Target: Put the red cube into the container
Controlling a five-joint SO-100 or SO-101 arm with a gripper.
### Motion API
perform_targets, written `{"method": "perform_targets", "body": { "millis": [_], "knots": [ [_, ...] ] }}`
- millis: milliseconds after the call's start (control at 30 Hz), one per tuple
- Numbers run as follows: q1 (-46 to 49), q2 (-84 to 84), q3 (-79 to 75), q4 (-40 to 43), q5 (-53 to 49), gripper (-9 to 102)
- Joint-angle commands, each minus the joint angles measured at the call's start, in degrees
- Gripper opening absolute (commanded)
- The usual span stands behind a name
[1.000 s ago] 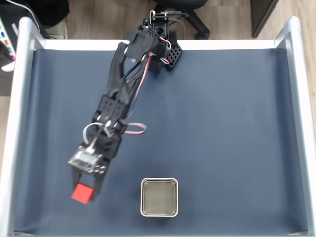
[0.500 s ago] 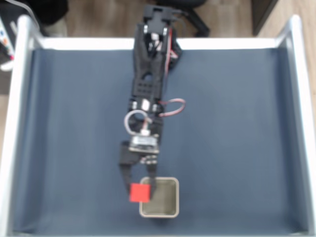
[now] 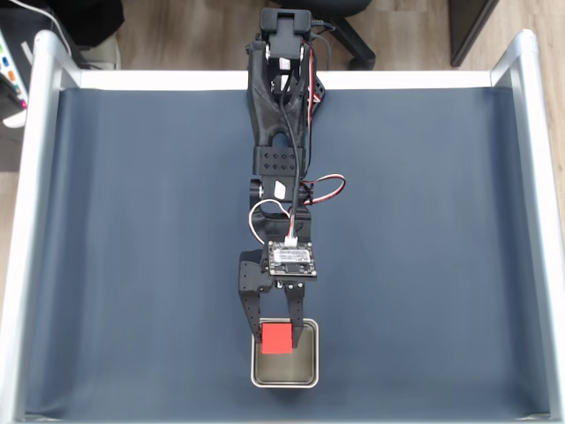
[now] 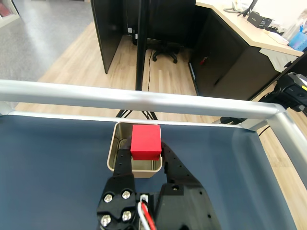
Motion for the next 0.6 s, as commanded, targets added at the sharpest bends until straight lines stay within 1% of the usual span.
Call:
{"method": "perform_targets", "body": {
  "millis": [0, 300, 567],
  "knots": [
    [-0.6, 0.3, -0.4, -2.5, 0.9, 0],
    [-1.7, -6.2, -1.4, -7.1, 0.9, 0],
    [-2.3, -11.1, -4.7, -7.6, 1.7, 0]
  ]
}}
